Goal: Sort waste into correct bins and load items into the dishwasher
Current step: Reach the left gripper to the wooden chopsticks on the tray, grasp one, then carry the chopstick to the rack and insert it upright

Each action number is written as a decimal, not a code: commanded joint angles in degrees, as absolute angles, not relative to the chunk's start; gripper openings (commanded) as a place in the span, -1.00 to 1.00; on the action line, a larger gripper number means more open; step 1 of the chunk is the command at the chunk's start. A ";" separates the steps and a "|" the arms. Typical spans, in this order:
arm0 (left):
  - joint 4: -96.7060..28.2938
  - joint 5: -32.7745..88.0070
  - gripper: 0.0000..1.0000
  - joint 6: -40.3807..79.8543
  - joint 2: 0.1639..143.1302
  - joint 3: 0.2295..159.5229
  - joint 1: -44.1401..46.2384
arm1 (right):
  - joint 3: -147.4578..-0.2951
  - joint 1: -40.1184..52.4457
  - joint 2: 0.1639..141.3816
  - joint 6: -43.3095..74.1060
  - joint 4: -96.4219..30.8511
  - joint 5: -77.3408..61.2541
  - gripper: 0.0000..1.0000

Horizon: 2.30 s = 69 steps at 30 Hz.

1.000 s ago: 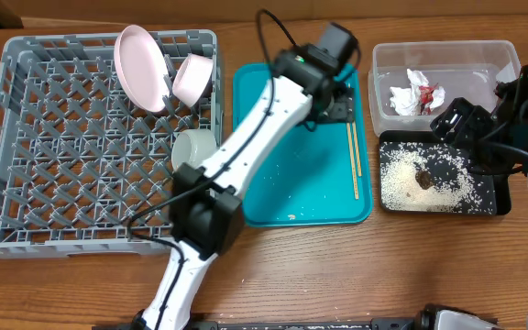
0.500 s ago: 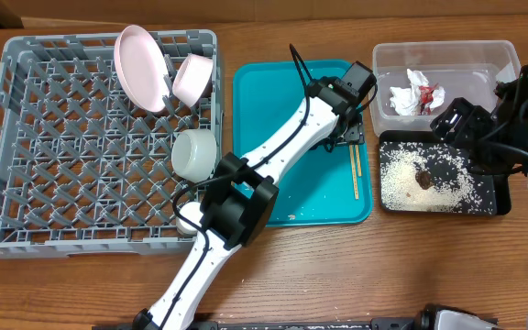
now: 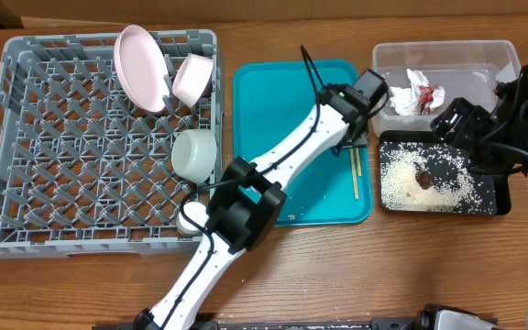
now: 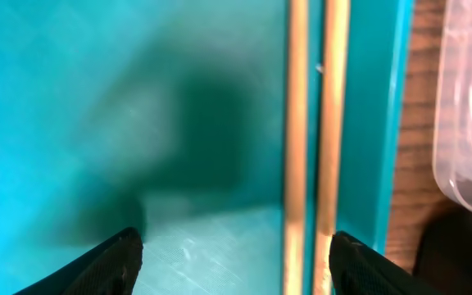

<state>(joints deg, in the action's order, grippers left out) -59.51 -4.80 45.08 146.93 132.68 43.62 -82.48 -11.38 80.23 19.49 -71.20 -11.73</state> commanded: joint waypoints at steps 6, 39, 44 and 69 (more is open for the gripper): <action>-59.68 -8.10 0.44 45.87 147.89 132.33 44.51 | -83.66 -11.64 80.23 19.44 -71.05 -11.40 1.00; -67.66 -8.29 -0.92 42.35 149.25 133.64 42.35 | -83.66 -11.64 80.23 19.46 -71.02 -11.40 0.99; -76.23 -8.32 -0.92 40.49 145.32 141.93 39.20 | -83.66 -11.64 80.23 19.44 -71.02 -11.40 1.00; -94.85 -6.00 -0.91 11.31 103.46 116.14 7.60 | -83.66 -11.64 80.23 19.44 -71.02 -11.40 1.00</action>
